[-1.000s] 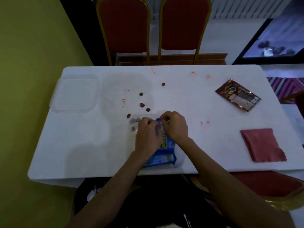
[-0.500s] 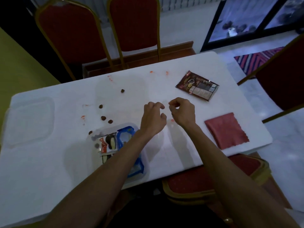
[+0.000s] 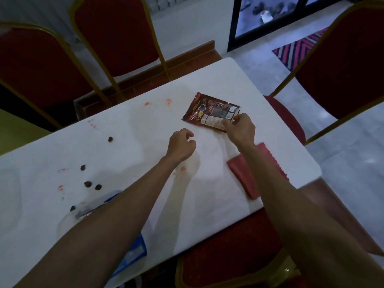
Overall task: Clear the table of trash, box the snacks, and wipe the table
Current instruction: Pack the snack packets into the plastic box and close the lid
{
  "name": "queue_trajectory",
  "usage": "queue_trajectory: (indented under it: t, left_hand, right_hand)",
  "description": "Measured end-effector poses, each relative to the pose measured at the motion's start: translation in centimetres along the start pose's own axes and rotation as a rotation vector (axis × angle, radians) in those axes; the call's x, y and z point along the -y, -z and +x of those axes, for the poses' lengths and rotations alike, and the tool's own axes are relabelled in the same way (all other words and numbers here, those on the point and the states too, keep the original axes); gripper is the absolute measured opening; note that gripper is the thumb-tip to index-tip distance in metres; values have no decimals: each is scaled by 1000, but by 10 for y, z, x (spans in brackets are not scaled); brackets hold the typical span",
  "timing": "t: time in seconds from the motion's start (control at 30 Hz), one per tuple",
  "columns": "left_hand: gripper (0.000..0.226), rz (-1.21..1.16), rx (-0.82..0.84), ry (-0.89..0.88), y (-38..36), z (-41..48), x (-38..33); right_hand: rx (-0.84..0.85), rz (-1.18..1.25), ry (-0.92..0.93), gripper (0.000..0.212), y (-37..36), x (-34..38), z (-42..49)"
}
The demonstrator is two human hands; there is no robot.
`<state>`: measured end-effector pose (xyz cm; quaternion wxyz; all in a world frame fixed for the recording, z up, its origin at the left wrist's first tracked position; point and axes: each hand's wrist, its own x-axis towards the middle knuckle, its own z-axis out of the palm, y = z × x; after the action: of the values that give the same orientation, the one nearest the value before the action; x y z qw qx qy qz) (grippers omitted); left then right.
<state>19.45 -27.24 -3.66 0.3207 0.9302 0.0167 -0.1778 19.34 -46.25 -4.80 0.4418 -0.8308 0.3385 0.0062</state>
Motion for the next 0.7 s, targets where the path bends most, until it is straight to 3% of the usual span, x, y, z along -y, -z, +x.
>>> queue_trajectory:
  t: [0.1, 0.27, 0.4, 0.53, 0.7]
  left_hand:
    - [32, -80, 30, 78, -14, 11, -13]
    - [34, -262, 74, 226, -28, 21, -24]
    - [35, -418, 56, 363, -31, 28, -21]
    - [18, -900, 54, 555, -26, 28, -18]
    - [47, -1288, 107, 524, -10, 10, -13]
  right_hand:
    - [39, -4, -102, 51, -6, -3, 19]
    - [79, -6, -103, 26, -19, -18, 25]
    - [131, 239, -137, 22, -30, -30, 8]
    - [204, 554, -206, 27, -29, -26, -23]
    - [316, 685, -173, 17, -24, -4, -86]
